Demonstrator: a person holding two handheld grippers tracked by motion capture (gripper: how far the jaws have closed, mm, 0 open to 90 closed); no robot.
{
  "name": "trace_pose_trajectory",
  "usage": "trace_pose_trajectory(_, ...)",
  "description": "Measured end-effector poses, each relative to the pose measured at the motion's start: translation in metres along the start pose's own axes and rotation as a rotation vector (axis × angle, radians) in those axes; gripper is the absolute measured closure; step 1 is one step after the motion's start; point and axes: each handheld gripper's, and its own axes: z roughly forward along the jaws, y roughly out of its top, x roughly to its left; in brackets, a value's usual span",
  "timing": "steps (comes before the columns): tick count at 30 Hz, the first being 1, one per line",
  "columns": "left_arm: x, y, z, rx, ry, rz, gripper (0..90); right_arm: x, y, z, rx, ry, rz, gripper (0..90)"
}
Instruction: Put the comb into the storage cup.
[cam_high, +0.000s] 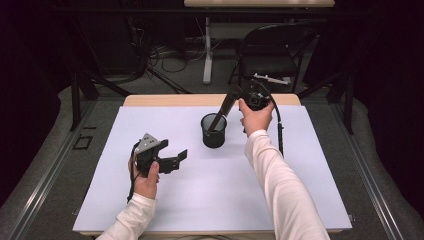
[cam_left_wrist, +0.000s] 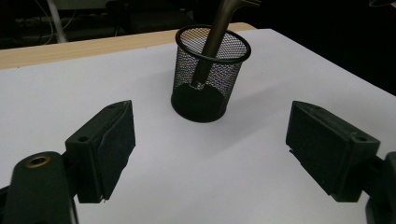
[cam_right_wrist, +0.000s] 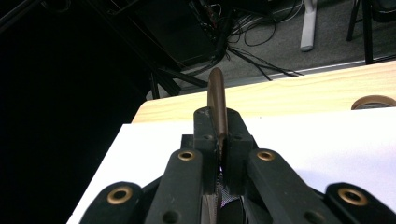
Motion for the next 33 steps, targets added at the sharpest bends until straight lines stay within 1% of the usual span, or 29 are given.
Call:
trace_pose_trajectory(4, 0.0, 0.0, 0.0, -0.001, 0.0, -0.001, 15.7, 0.001, -0.003, 0.003, 0.005, 0.001, 0.005, 87.0)
trace_pose_trajectory(9, 0.0, 0.0, 0.0, -0.002, 0.0, -0.003, 15.7, 0.001, -0.005, 0.007, 0.014, 0.002, -0.001, 86.9)
trace_pose_trajectory(12, 0.0, 0.0, 0.0, -0.003, 0.001, -0.002, 15.7, 0.0, -0.007, 0.009, 0.017, -0.006, -0.007, 86.9)
trace_pose_trajectory(23, 0.001, 0.0, 0.0, 0.0, 0.001, -0.003, 15.7, -0.001, -0.014, 0.016, 0.036, -0.009, -0.004, 86.9)
trace_pose_trajectory(33, 0.001, 0.0, 0.0, 0.004, 0.002, -0.002, 15.8, -0.006, -0.018, 0.019, 0.043, -0.012, 0.006, 86.9)
